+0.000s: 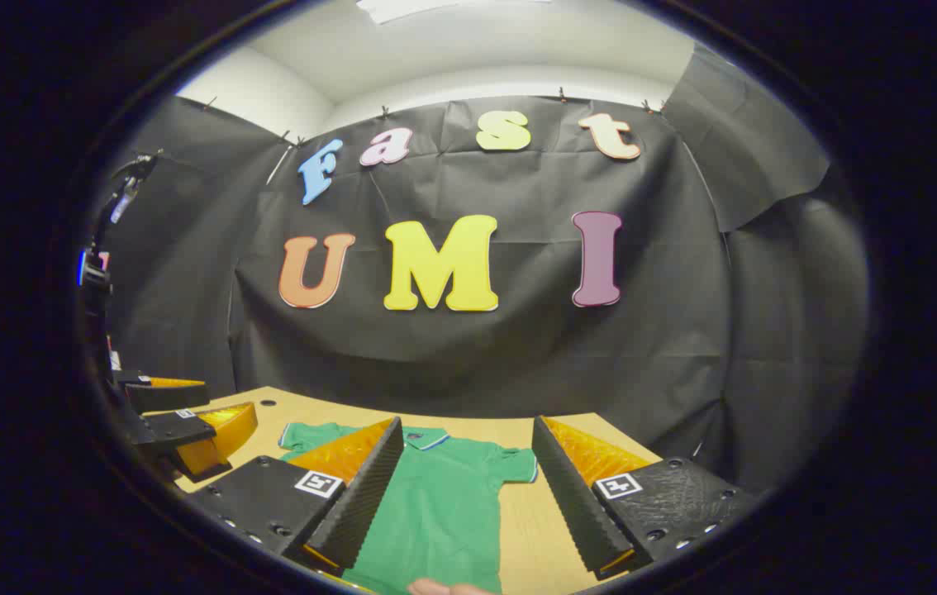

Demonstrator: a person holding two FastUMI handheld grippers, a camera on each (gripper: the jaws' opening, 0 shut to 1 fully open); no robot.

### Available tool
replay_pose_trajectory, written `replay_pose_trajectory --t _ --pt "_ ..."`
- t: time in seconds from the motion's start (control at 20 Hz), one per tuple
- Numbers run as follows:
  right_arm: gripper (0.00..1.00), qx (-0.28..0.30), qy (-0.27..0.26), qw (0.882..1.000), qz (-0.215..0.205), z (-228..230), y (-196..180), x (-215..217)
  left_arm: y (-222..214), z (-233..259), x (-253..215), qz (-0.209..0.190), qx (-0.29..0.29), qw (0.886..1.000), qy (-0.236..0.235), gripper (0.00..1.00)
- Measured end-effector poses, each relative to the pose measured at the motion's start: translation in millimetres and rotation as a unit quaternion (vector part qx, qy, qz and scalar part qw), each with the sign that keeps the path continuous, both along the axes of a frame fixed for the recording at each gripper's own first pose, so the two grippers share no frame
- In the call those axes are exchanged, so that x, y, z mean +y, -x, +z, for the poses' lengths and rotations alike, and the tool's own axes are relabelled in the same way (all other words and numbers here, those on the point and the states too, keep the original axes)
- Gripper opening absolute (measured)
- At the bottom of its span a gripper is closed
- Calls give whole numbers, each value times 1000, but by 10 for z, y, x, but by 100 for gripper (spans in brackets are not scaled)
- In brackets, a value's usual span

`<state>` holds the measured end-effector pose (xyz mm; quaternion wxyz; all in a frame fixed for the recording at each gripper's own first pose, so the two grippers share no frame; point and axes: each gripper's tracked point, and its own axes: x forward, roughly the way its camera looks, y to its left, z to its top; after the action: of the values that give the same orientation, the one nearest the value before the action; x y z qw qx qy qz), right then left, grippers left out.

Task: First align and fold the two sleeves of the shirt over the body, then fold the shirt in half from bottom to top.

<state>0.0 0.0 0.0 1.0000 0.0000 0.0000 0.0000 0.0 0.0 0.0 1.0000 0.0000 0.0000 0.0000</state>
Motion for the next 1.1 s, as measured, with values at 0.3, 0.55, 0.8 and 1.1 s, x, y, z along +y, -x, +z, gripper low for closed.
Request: replay_pose_trajectory --t 0.3,0.55,0.8,1.1 --pt "94 -9 -9 1000 -12 121 81 -89 138 118 18 14 -22 999 -28 96" --pt "95 -5 -1 1000 -11 97 98 -48 91 97 97 23 -9 999 -21 100" --pt "95 10 11 1000 1 -27 96 -14 54 13 237 39 4 999 -5 100" --pt "96 37 -4 999 0 -237 -46 -139 68 -16 293 43 11 999 -2 100"
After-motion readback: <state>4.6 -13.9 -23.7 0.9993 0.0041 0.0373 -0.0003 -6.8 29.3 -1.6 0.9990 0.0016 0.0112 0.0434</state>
